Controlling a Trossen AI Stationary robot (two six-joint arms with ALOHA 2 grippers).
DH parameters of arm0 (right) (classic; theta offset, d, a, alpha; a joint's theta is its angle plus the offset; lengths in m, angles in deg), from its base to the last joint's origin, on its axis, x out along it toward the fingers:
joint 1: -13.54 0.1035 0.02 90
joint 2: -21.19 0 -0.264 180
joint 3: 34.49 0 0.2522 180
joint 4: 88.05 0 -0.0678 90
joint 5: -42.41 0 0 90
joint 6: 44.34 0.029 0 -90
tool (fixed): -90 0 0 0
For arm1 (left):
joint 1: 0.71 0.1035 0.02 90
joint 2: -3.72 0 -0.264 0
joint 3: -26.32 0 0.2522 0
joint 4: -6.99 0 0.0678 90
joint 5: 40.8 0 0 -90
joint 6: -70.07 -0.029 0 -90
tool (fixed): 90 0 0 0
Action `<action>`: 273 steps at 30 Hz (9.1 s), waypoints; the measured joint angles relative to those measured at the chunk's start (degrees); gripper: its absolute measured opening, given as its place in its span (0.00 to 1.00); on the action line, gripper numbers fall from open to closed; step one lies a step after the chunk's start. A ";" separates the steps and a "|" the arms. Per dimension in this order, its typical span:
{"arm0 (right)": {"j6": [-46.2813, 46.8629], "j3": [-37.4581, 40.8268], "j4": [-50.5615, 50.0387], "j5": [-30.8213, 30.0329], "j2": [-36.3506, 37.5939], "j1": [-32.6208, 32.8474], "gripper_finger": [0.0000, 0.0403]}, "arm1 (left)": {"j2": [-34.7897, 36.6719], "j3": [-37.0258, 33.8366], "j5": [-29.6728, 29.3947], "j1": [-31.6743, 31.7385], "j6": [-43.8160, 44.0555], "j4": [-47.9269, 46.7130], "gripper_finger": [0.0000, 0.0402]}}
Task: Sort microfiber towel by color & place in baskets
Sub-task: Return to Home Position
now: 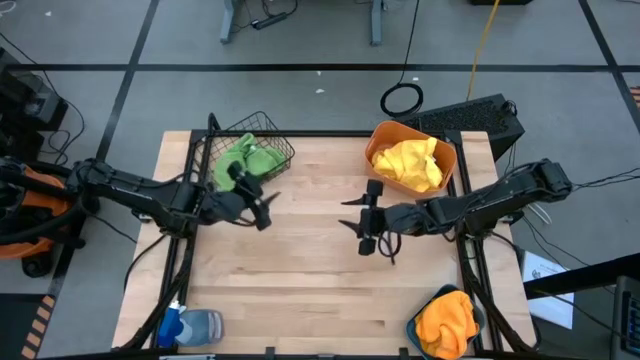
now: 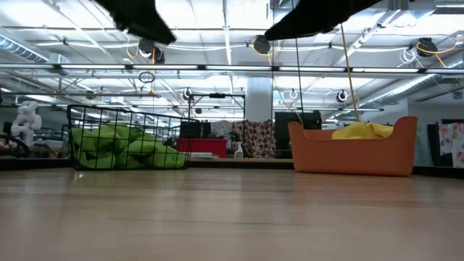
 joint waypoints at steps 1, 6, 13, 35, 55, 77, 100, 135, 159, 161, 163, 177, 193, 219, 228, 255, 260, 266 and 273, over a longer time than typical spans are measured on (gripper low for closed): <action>-0.80 0.02 -0.79 0.06 0.96 -0.29 0.49 | -0.02 0.00 1.92 -0.44 -3.06 2.86 0.55; -3.07 0.02 -1.75 3.73 5.40 -2.02 0.35 | 0.49 -0.24 8.11 -1.49 -13.91 13.34 0.35; -3.53 3.60 -1.71 11.13 8.96 -4.85 0.07 | 0.70 -2.23 12.30 -0.59 -15.54 14.71 0.02; -1.67 14.16 8.07 19.91 9.19 -16.82 0.01 | 2.24 -19.22 30.31 13.97 -18.21 36.71 0.02; 5.22 26.43 15.32 20.74 18.46 -20.03 0.01 | 21.20 -32.44 32.42 19.62 -15.39 37.04 0.02; 9.47 44.42 20.46 21.53 40.08 -20.00 0.01 | 33.53 -46.21 31.56 19.58 -11.44 40.51 0.02; 9.66 47.71 13.76 21.26 49.85 -16.16 0.01 | 43.08 -48.48 28.04 16.31 -9.32 37.43 0.00; 7.35 47.60 -3.95 21.28 75.77 -15.70 0.00 | 51.79 -48.46 20.09 5.97 -9.62 29.13 0.00; 7.92 47.60 -4.81 25.79 75.75 -15.72 0.00 | 56.63 -48.33 18.51 -2.14 -7.83 24.13 0.00; 7.54 47.60 -4.81 25.79 75.72 -15.72 0.00 | 56.63 -48.33 18.10 -3.78 -7.87 24.26 0.00; 7.34 47.60 -4.81 25.79 75.70 -15.72 0.00 | 56.63 -48.37 18.03 -5.11 -9.50 24.71 0.00; 6.88 47.60 -4.78 25.79 75.72 -15.72 0.01 | 56.63 -48.50 36.41 -0.83 -21.53 31.71 0.00; 6.30 47.62 -4.74 25.62 75.75 -15.94 0.01 | 56.68 -49.33 40.24 7.03 -16.93 25.45 0.00; 15.63 47.67 -5.26 29.00 75.72 -12.09 0.01 | 56.68 -49.42 39.87 7.62 -15.22 24.20 0.00; 15.10 47.67 -5.09 27.43 75.72 -9.69 0.00 | 56.68 -49.44 39.11 7.62 -13.96 24.18 0.00; 13.57 47.67 -5.09 27.19 75.72 -9.71 0.01 | 60.76 -48.98 41.49 7.62 -18.33 24.96 0.00; 13.57 47.67 -4.89 27.12 75.61 -9.71 0.01 | 60.76 -49.33 41.41 8.85 -16.97 24.64 0.00; 13.57 47.67 -4.78 27.10 75.59 -9.71 0.01 | 60.76 -49.37 43.32 11.60 -14.35 24.09 0.00; 13.57 47.67 -4.78 27.13 75.59 -9.71 0.01 | 60.76 -49.37 43.83 12.82 -13.76 23.85 0.00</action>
